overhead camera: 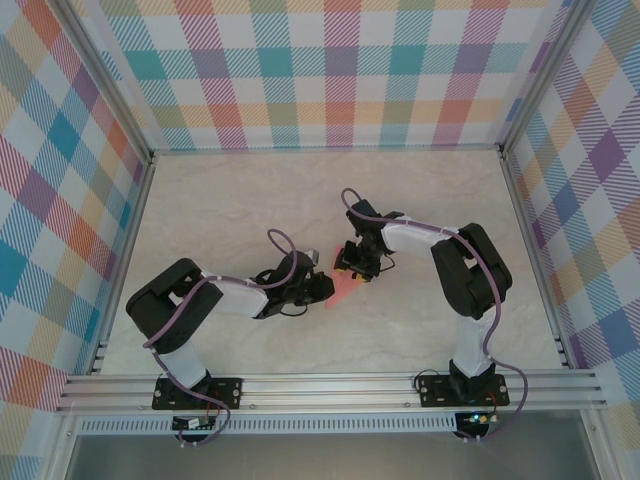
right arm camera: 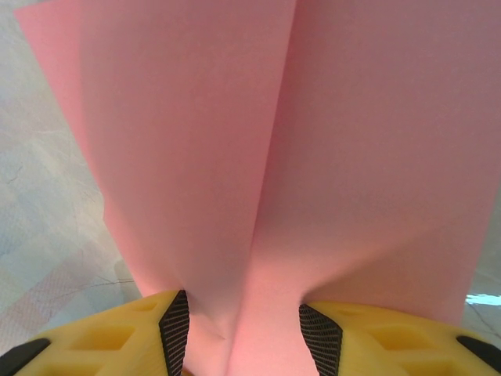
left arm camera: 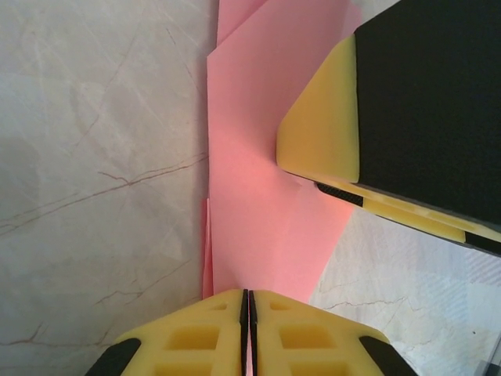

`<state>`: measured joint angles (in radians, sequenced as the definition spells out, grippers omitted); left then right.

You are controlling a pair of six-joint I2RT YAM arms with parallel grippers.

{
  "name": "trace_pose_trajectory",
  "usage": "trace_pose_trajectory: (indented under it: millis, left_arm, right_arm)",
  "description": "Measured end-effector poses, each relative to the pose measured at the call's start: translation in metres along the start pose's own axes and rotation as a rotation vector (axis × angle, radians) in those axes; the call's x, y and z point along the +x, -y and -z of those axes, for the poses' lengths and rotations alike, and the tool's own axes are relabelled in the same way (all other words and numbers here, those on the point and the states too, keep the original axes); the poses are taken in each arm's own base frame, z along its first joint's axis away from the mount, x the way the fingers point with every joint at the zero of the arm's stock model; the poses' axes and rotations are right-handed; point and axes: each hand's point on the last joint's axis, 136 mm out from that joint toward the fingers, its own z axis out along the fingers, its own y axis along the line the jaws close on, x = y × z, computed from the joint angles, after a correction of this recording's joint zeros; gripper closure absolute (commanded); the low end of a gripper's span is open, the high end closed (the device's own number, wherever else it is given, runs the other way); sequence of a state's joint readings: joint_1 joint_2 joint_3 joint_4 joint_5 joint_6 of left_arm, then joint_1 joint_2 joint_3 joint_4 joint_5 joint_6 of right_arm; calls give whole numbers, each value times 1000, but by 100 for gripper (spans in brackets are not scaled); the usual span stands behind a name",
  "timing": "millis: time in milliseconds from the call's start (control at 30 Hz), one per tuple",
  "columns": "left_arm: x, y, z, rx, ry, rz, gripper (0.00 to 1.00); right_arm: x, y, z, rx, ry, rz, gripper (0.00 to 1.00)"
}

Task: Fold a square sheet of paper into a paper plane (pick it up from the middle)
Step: Fourth fold the wing at the center of the table.

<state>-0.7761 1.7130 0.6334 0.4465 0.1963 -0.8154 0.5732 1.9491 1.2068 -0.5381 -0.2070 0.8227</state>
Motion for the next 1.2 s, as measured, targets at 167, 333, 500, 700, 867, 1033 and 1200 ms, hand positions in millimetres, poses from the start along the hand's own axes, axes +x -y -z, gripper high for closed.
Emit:
trace_pose_trajectory:
  millis: [167,333,500,700,867,1033,1200]
  left_arm:
    - [1,1,0,3,-4,0,88]
    - [1,1,0,3,-4,0,88]
    - [1,1,0,3,-4,0,88]
    - [1,0,0,2,-5,1,87]
    - [0,2,2,5,-1,0,84]
    - [-16,17,21,23,62,-8,84]
    - [-35,30,39,48,139,-12,84]
  right_arm:
    - [0,0,0,1,-3,0,51]
    - [0,0,-1,4,-6,-3,51]
    - [0,1,-1,9,-10,-6,52]
    - [0,1,-1,15,-15,-9,52]
    - [0,1,-2,35,-17,-8,52]
    - [0,2,-3,59,-10,-3,52]
    - [0,2,-3,80,-3,4,52]
